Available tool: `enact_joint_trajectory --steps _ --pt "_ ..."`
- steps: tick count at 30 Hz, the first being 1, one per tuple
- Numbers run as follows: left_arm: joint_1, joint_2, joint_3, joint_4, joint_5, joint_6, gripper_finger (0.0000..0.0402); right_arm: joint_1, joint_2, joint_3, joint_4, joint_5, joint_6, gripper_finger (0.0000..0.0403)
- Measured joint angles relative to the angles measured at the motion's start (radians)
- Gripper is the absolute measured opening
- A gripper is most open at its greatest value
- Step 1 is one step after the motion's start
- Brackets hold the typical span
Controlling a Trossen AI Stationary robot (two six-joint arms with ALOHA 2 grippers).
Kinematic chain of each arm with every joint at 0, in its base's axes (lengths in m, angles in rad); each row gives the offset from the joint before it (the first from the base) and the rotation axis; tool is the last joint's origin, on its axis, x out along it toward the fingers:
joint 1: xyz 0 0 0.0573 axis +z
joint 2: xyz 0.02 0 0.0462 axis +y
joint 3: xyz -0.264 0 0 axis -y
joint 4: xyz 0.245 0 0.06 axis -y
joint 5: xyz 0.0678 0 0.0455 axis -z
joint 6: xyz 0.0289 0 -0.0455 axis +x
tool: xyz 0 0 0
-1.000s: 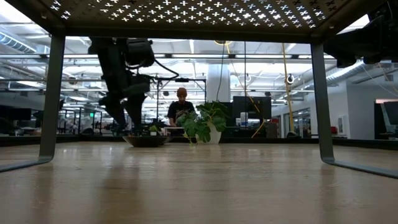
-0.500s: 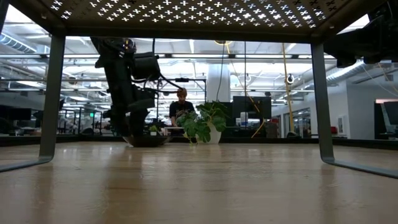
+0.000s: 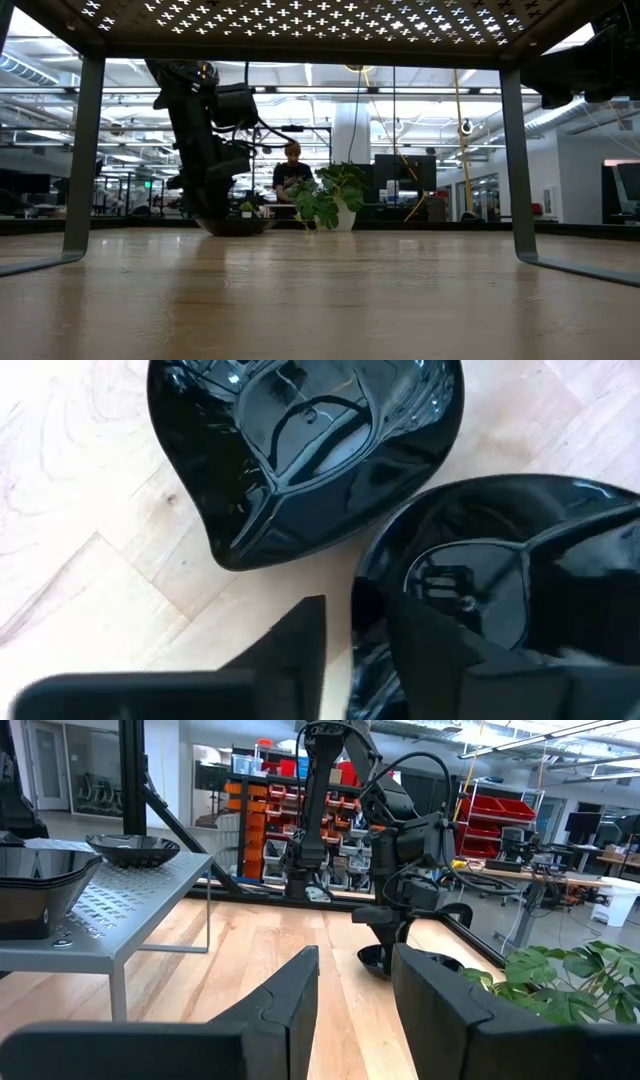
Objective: Pick & Place Mini shaped plates
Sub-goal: Stack the leaf-shaped plate onto the stacked leaf-shaped plate on the shelf
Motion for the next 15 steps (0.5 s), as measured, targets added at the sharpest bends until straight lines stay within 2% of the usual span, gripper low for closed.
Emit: enact_joint_trajectory --steps 8,15 --pt "-0.002 -0.001 0.001 0.0 0.001 -0.015 0.0041 0.0 0.0 0.0 0.0 0.0 0.0 0.0118" --pt "-0.014 -0.002 0.002 -0.012 -0.005 -0.056 0.0005 0.0 0.0 0.0 0.0 0.0 0.0 0.0118"
